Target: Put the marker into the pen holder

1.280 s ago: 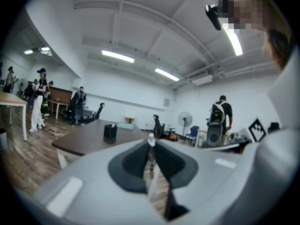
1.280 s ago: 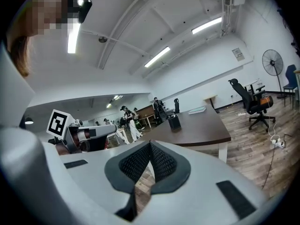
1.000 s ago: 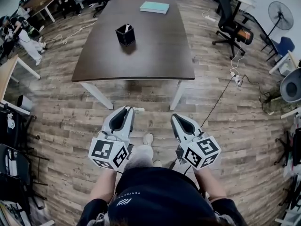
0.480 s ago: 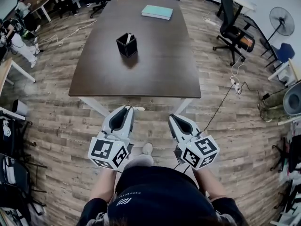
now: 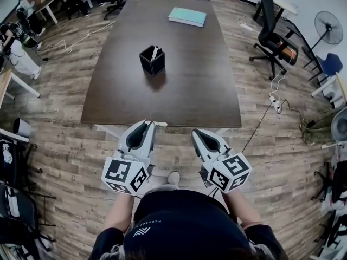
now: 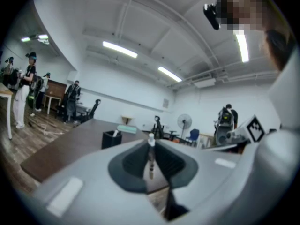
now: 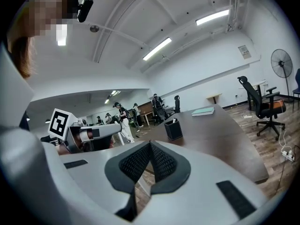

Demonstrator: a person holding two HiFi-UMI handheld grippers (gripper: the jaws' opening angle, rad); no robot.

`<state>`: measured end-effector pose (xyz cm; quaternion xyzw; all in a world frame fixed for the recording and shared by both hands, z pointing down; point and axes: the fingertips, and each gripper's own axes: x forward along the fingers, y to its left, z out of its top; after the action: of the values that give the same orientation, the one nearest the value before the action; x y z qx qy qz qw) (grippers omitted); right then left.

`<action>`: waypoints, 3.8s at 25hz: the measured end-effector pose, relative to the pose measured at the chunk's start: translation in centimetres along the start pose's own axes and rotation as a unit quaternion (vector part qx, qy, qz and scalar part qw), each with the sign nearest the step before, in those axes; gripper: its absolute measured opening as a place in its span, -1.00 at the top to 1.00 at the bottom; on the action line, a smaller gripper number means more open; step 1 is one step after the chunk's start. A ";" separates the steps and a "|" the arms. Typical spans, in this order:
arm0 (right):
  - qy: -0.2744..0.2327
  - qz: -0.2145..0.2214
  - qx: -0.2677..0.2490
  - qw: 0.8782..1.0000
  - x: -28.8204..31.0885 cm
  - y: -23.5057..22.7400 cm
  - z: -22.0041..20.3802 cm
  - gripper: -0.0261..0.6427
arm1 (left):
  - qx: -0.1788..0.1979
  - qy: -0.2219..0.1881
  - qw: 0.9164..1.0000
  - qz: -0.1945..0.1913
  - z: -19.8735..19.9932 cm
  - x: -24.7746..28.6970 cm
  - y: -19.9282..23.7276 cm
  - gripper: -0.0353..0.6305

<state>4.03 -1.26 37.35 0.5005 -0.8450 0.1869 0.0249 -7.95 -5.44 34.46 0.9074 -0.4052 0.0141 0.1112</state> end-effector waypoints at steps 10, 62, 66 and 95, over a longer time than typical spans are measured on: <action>0.007 0.018 -0.009 1.000 4.8 -0.8 1.3 0.92 | 0.000 -0.008 1.000 0.005 0.9 2.8 3.2 0.76; 0.082 0.121 0.042 0.988 27.9 -14.9 6.0 0.92 | -0.005 0.026 0.992 0.126 3.2 23.8 19.8 0.76; 0.089 0.121 0.048 0.988 28.4 -15.0 5.4 0.92 | -0.008 0.044 0.991 0.122 2.0 24.3 20.1 0.76; 0.092 0.114 0.040 0.988 28.1 -15.1 5.1 0.92 | -0.003 0.066 0.989 0.132 0.2 24.0 20.3 0.66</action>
<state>3.72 -32.98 43.50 0.3819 -0.8826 0.2673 0.0606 -6.83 -36.17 40.88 0.8428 -0.5129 0.0869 0.1378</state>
